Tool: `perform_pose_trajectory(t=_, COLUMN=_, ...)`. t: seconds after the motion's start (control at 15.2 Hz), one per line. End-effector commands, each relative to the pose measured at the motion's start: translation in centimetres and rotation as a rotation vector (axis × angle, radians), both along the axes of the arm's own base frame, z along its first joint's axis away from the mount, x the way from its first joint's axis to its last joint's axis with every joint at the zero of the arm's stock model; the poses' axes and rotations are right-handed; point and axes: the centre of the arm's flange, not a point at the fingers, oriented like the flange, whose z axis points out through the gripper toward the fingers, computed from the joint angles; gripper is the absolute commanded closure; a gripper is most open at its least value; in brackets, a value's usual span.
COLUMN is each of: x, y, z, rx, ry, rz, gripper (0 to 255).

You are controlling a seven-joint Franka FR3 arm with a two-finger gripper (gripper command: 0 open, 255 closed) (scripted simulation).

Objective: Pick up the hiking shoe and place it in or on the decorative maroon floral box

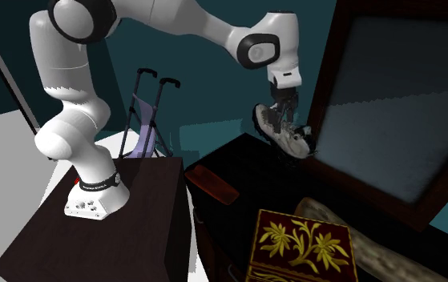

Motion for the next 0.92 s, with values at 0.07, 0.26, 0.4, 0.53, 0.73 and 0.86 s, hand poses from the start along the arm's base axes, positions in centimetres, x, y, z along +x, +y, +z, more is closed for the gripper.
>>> perform_pose_trajectory(t=0.07, x=-0.1, y=-3.9, z=0.5, rx=0.0, ry=-0.003, rz=0.002, gripper=255)
perform_pose_trajectory(t=0.26, x=-0.2, y=-7.9, z=0.7, rx=0.0, ry=-0.003, rz=0.002, gripper=255)
perform_pose_trajectory(t=0.4, x=-0.4, y=-10.5, z=0.8, rx=0.0, ry=-0.003, rz=0.002, gripper=255)
perform_pose_trajectory(t=0.53, x=-0.5, y=-13.2, z=0.9, rx=0.0, ry=-0.003, rz=0.002, gripper=255)
perform_pose_trajectory(t=0.73, x=-0.7, y=-17.1, z=1.0, rx=0.0, ry=-0.003, rz=0.002, gripper=255)
perform_pose_trajectory(t=0.86, x=-0.8, y=-19.7, z=1.1, rx=0.0, ry=-0.003, rz=0.002, gripper=255)
